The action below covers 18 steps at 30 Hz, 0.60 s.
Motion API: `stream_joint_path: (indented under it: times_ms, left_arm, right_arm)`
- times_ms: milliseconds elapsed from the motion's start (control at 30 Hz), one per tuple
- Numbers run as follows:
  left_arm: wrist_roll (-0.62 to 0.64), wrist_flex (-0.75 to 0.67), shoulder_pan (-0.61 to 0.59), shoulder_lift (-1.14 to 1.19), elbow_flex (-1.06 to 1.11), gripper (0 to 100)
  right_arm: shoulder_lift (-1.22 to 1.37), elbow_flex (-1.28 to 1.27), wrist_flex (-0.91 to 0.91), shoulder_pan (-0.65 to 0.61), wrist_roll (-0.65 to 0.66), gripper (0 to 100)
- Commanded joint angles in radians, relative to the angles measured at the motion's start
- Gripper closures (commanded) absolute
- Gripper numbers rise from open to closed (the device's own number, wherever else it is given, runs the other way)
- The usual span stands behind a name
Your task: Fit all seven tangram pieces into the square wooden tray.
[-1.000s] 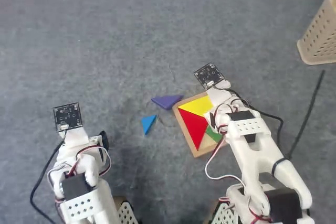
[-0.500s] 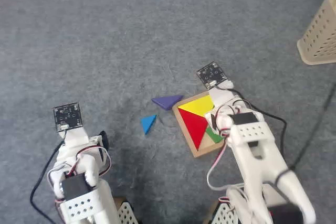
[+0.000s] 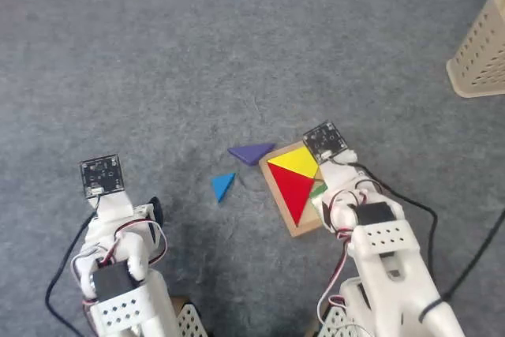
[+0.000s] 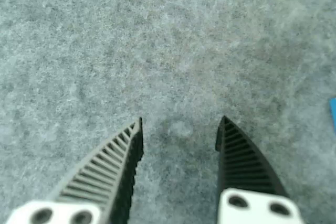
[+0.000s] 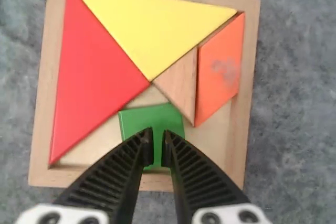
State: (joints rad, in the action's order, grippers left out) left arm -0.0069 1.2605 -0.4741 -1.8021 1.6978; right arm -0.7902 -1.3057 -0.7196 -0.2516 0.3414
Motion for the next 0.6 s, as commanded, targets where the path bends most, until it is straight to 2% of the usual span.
stream_joint_path:
  times_ms: [0,133,333,500,567]
  left_arm:
    - [-0.006,0.003,-0.005,-0.020,-0.013,78]
    - [-0.006,0.003,-0.005,-0.020,-0.013,78]
    - [-0.006,0.003,-0.005,-0.020,-0.013,78]
    - [-0.006,0.003,-0.005,-0.020,-0.013,78]
    - [-0.006,0.003,-0.005,-0.020,-0.013,78]
  right_arm:
    - [-0.041,-0.008,-0.005,-0.035,0.040,95.0]
    - [-0.041,-0.011,-0.012,-0.085,0.037,95.0]
    - [-0.041,-0.014,-0.016,-0.090,0.041,93.7]
    - [-0.042,-0.006,-0.076,-0.094,0.123,76.7]
    - [-0.041,-0.012,-0.074,-0.102,0.127,74.5]
